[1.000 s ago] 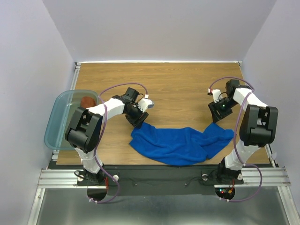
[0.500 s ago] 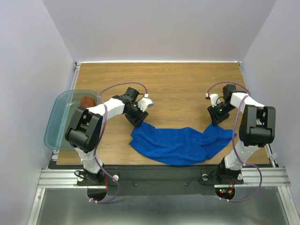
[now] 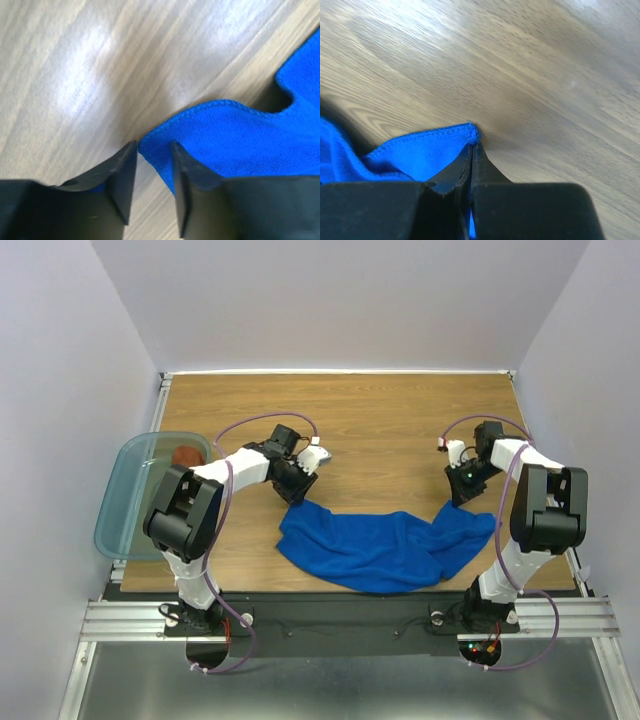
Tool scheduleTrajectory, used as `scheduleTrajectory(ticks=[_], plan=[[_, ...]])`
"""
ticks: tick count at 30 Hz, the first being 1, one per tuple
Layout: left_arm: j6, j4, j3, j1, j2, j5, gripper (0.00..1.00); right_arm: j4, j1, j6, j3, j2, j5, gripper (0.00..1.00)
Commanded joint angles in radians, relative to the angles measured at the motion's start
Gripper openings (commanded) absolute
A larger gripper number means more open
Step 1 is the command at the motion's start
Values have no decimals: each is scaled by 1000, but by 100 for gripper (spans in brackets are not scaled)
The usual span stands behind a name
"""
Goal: Roll the towels
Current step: Flatten the towel
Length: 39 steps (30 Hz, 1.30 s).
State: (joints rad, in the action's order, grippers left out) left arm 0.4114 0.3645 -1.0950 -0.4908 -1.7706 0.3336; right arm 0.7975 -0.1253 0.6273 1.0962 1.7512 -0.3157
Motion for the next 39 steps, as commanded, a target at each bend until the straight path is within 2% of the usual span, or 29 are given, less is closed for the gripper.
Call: scheduleTrajectory(ticks=[1, 2, 3, 6, 12, 16, 19, 28, 34, 39], plan=[[-13, -15, -20, -5, -26, 2, 37, -9, 10, -14, -13, -50, -62, 1], [-13, -15, -17, -5, -26, 1, 32, -9, 10, -23, -10, -62, -68, 1], [-14, -18, -16, -5, -20, -8, 19, -9, 10, -26, -3, -67, -72, 0], [-22, -24, -11, -3, 5, -25, 0, -9, 7, -46, 11, -85, -88, 1], [-34, -6, -63, 78, 86, -59, 0, -14, -19, -73, 91, -133, -112, 1], [-31, 24, -167, 205, 145, -53, 0, -21, -69, -92, 192, -150, -154, 1], [-17, 33, -225, 259, 177, -54, 0, -35, -99, -130, 260, -156, -183, 1], [-57, -58, -321, 354, 278, -53, 0, -130, -163, -262, 448, -167, -227, 1], [-72, -85, -359, 377, 309, -10, 0, -169, -168, -356, 533, -144, -241, 1], [-39, -44, -333, 379, 315, 56, 0, -159, -168, -334, 464, -101, -198, 1]])
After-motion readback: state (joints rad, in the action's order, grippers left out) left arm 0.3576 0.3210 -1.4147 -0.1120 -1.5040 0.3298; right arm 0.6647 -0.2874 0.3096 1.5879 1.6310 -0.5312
